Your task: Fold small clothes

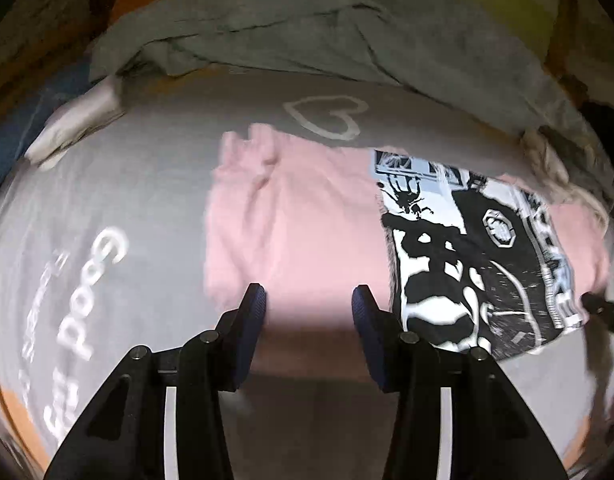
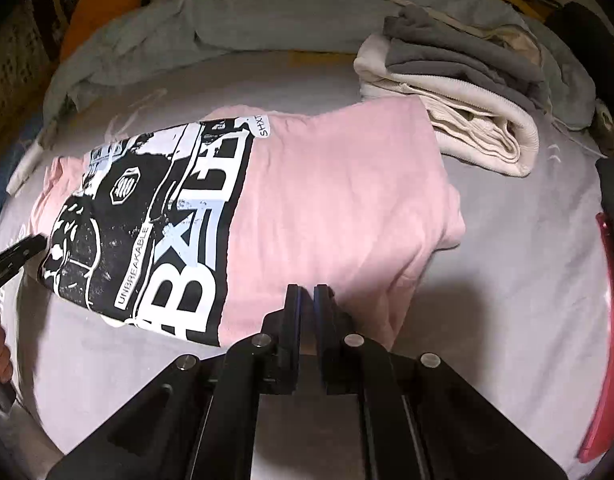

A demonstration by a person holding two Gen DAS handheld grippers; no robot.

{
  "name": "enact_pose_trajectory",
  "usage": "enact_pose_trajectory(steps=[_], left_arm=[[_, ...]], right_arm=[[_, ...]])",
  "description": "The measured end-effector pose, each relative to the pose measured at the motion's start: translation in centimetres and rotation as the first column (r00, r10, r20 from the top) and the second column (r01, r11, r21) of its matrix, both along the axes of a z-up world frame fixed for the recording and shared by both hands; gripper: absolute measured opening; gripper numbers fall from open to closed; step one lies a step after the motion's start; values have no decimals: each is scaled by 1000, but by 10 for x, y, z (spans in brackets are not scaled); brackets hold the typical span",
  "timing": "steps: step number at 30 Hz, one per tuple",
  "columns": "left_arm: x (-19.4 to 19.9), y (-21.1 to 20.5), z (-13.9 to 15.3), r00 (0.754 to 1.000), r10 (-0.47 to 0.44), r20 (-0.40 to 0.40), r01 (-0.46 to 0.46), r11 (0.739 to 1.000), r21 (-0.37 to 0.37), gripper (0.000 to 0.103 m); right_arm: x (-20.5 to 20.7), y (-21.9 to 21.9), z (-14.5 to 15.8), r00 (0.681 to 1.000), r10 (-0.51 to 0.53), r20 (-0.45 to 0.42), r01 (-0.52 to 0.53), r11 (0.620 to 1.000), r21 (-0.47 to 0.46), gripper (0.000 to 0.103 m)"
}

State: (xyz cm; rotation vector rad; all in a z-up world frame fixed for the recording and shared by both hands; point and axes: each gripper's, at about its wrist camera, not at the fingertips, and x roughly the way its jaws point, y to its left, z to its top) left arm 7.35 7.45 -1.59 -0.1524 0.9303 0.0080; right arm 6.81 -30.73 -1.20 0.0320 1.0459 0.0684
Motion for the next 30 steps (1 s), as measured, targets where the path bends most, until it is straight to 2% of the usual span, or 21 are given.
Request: enact_pose_trajectory(steps=[1, 3, 6, 8, 9, 10, 13, 14, 17, 19, 21, 23, 25, 26, 27, 30], left_arm=[[-8, 8, 6, 1000, 16, 12, -16, 999, -42, 44], [-19, 22, 14, 999, 29, 19, -27, 994, -102, 52], [-27, 39, 13, 998, 62, -25, -66, 979, -192, 64], [-26, 46, 3, 995, 73, -68, -89, 960, -266, 65], [-26, 47, -4, 993, 81, -85, -102, 951, -292, 66], [-28, 46, -9, 992, 84, -96, -110, 947, -303, 67], [-27, 44, -22, 989, 92, -116, -125, 936, -329, 72], [-26, 43, -22, 990, 88, -108, -120, 930, -346, 78], [-20, 46, -24, 991, 89, -101, -123, 902, -414, 83], [-11, 49, -26, 990, 95, -102, -130, 894, -429, 83], [2, 52, -26, 990, 101, -101, -135, 890, -436, 83], [16, 52, -28, 991, 87, -97, -121, 892, -436, 83], [29, 50, -28, 993, 87, -79, -112, 897, -428, 80], [34, 49, -28, 993, 92, -69, -113, 900, -421, 70], [37, 49, -28, 993, 97, -64, -115, 902, -416, 54], [37, 47, -33, 996, 86, -26, -89, 902, -422, 31]], right_arm=[[-2, -3, 3, 1000, -7, -3, 7, 1000, 26, 6], [-9, -13, 12, 1000, -26, -5, 26, 994, 105, 6], [-26, -21, 30, 999, -42, 33, 36, 989, 146, 8], [-41, -28, 41, 996, -67, 58, 54, 977, 206, 27], [-47, -32, 44, 995, -82, 58, 66, 968, 244, 50], [-53, -35, 45, 995, -90, 52, 72, 955, 287, 63], [-64, -38, 40, 995, -93, 21, 80, 935, 346, 63], [-65, -41, 36, 994, -105, 6, 96, 928, 361, 63], [-58, -53, 15, 984, -174, -40, 176, 910, 376, 63], [-49, -66, 0, 973, -218, -70, 228, 888, 399, 63], [-40, -74, -7, 970, -235, -60, 236, 860, 452, 63], [-29, -74, -6, 973, -228, -39, 220, 863, 455, 63], [-12, -74, -9, 978, -204, -40, 199, 865, 461, 63], [-2, -77, -10, 979, -202, -37, 196, 862, 467, 63], [8, -78, -11, 978, -203, -34, 195, 859, 474, 62], [24, -80, -12, 975, -222, -19, 205, 857, 473, 52]])
